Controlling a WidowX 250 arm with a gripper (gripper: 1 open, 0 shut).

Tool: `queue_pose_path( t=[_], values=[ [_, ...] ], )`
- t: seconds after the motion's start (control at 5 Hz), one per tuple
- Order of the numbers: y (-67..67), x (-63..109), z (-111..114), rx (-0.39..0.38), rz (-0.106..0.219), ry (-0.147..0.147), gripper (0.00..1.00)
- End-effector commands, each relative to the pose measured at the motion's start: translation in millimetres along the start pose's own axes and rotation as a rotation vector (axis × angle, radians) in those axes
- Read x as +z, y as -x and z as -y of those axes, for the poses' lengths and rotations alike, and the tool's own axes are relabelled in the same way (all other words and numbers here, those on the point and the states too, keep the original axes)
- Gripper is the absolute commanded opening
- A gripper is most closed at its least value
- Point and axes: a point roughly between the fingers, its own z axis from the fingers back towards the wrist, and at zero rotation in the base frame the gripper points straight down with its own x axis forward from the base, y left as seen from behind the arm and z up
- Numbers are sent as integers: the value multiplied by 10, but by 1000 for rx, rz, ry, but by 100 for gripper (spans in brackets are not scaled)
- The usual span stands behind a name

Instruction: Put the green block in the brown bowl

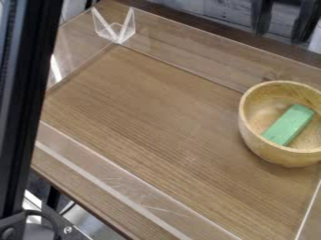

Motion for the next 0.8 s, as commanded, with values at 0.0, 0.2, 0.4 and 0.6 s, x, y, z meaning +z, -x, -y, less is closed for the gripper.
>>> queue_pose_path(
  t=[0.0,0.2,0.4,0.6],
  values=[
    [112,93,77,-38,107,-23,100],
    [216,103,14,-52,106,27,100],
    [283,117,-17,-67,111,68,100],
    [333,138,-77,-81,131,88,100]
  ],
)
